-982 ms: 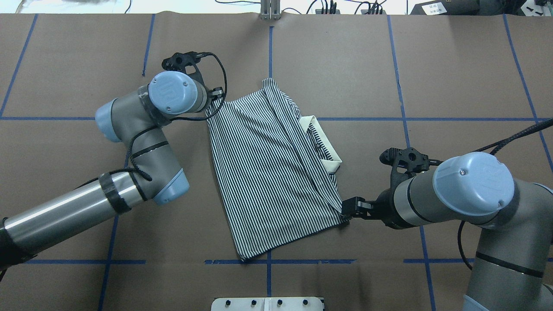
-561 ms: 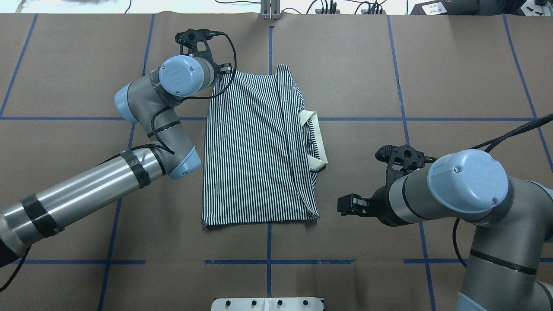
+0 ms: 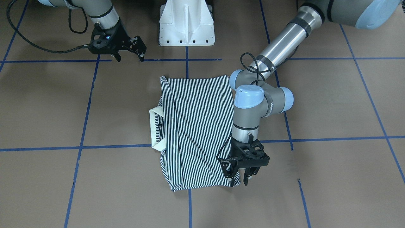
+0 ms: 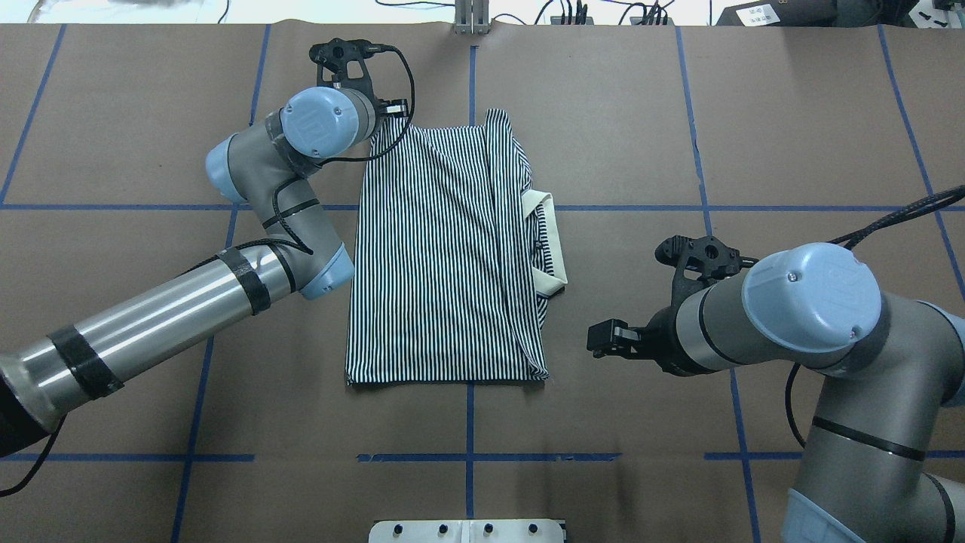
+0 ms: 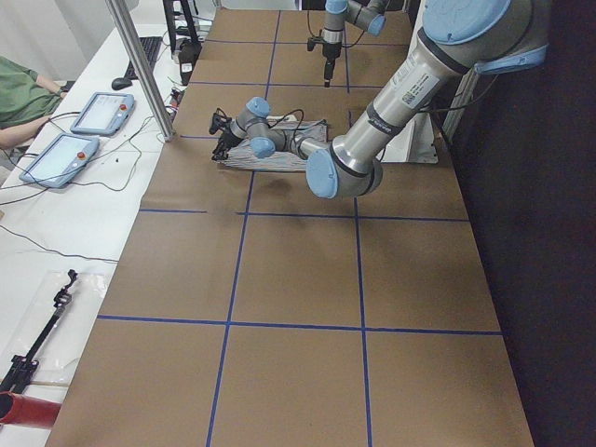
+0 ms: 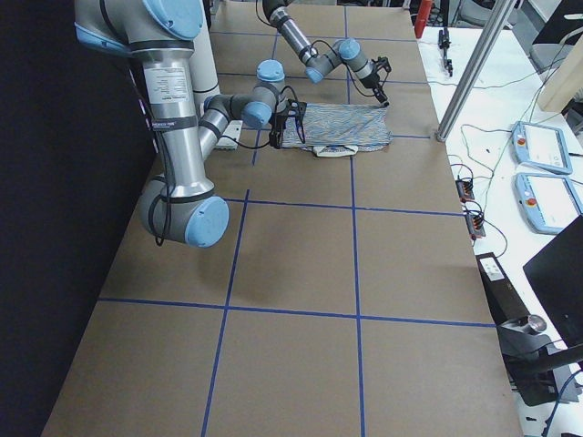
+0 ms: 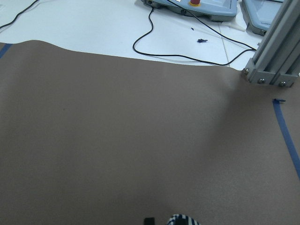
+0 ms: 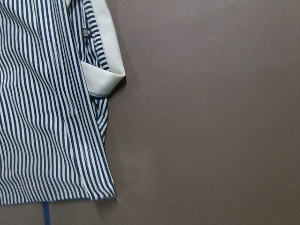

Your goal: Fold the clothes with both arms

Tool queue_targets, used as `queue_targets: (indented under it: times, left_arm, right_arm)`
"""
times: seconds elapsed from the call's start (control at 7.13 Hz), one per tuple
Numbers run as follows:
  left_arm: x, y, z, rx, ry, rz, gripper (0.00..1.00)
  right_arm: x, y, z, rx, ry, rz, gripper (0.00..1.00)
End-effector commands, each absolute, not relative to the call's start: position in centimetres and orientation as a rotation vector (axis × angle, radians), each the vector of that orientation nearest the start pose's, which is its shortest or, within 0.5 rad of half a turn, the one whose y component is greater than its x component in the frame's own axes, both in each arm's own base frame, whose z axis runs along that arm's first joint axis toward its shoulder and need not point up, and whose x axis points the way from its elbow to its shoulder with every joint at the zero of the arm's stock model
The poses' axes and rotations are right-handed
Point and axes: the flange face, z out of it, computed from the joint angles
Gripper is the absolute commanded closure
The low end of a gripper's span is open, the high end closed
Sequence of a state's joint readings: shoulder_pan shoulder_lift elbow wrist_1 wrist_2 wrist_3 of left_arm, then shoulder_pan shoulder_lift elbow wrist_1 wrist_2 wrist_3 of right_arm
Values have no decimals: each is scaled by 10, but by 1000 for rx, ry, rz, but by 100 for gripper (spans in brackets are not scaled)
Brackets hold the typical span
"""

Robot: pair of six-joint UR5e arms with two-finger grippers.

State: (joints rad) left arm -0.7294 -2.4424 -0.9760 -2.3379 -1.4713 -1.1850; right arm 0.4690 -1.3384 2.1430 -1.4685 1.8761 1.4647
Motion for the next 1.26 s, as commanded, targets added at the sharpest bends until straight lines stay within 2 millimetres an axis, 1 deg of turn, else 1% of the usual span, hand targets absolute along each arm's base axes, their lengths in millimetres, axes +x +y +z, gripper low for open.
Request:
queue_targets:
  times: [0.0, 0.14, 0.28, 0.42, 0.56, 0.7, 0.84, 0.98, 1.12]
  left_arm:
    - [482, -677, 270, 478, 920, -304, 0]
    - [461, -649, 259, 419, 930, -278, 0]
    - [432, -613, 255, 410, 930, -272, 0]
    - [411, -576, 250, 382, 925, -256, 0]
    - [397, -528, 242, 361, 935, -222, 0]
    - [383, -484, 236, 348, 949, -188, 0]
    - [375, -467, 229, 332, 951, -190, 0]
    - [383, -459, 230, 315, 949, -185, 0]
    - [384, -459, 230, 309, 951, -193, 0]
  right_arm:
    - [-419, -351, 266, 2, -939, 222, 0]
    - [-430, -360, 260, 31, -940, 178, 0]
    - [-444, -369, 251, 72, -939, 130, 0]
    - [-465, -383, 247, 89, -921, 137, 0]
    - [-496, -388, 244, 128, -886, 84, 0]
    - [-521, -381, 229, 157, -811, 17, 0]
    - [-542, -370, 222, 187, -757, -40, 0]
    - [-573, -368, 223, 198, -721, -89, 0]
    - [-592, -371, 232, 193, -686, -97, 0]
